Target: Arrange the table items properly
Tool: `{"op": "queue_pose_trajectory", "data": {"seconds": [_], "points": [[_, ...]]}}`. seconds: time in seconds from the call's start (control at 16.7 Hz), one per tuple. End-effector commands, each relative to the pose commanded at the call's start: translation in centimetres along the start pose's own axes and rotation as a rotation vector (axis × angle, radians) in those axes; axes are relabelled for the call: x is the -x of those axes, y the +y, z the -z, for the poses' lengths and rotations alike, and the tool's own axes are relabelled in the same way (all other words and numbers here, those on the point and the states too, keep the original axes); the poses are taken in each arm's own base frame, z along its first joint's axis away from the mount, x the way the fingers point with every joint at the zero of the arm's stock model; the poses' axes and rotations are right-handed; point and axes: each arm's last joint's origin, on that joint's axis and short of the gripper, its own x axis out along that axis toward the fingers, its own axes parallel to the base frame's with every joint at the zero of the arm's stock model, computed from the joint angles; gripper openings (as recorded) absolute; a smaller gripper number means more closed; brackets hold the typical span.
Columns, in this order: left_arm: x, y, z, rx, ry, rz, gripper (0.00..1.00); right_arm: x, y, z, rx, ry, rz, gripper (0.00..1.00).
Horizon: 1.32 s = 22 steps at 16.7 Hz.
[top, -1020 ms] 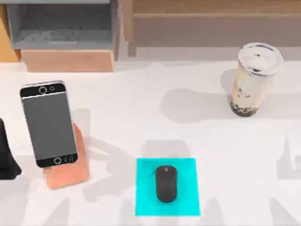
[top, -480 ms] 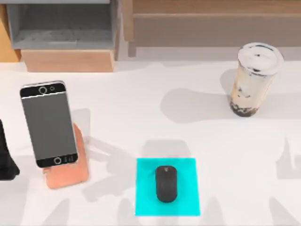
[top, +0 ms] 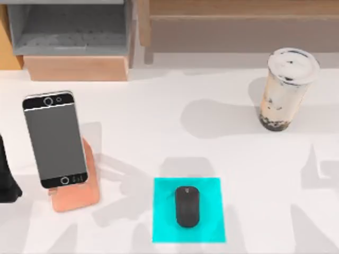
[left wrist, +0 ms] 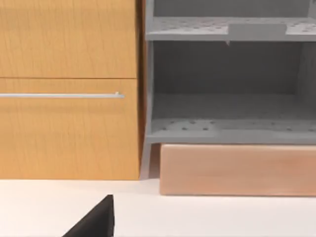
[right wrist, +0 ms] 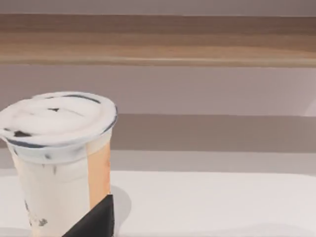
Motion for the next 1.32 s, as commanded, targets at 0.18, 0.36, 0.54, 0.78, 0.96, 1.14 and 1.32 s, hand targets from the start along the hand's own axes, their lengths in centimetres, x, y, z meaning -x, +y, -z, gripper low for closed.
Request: {"op": "queue_pose_trajectory", "data": {"seconds": [0.18,0.36,0.54,0.78,0.96,1.14,1.32], "points": [[0.0,0.0,0.0,0.000,0.000,0.000,1.00,-2.1,1.2,-0.3,0.009,0.021,-0.006,1.00],[0.0,0.0,0.0,0.000,0.000,0.000,1.00,-4.7,2.9,0.1,0.023,0.043,-0.014,1.00],[0.0,0.0,0.0,0.000,0.000,0.000,1.00,-7.4,5.1,1.7,0.040,0.069,-0.023,1.00],[0.0,0.0,0.0,0.000,0.000,0.000,1.00,-10.5,8.0,5.0,0.059,0.082,-0.029,1.00],[0.0,0.0,0.0,0.000,0.000,0.000,1.00,-12.3,9.6,7.6,0.054,0.056,-0.019,1.00],[0.0,0.0,0.0,0.000,0.000,0.000,1.00,-13.9,10.6,9.2,0.029,-0.003,0.007,1.00],[0.0,0.0,0.0,0.000,0.000,0.000,1.00,-14.9,11.0,9.8,0.007,-0.048,0.026,1.00]]}}
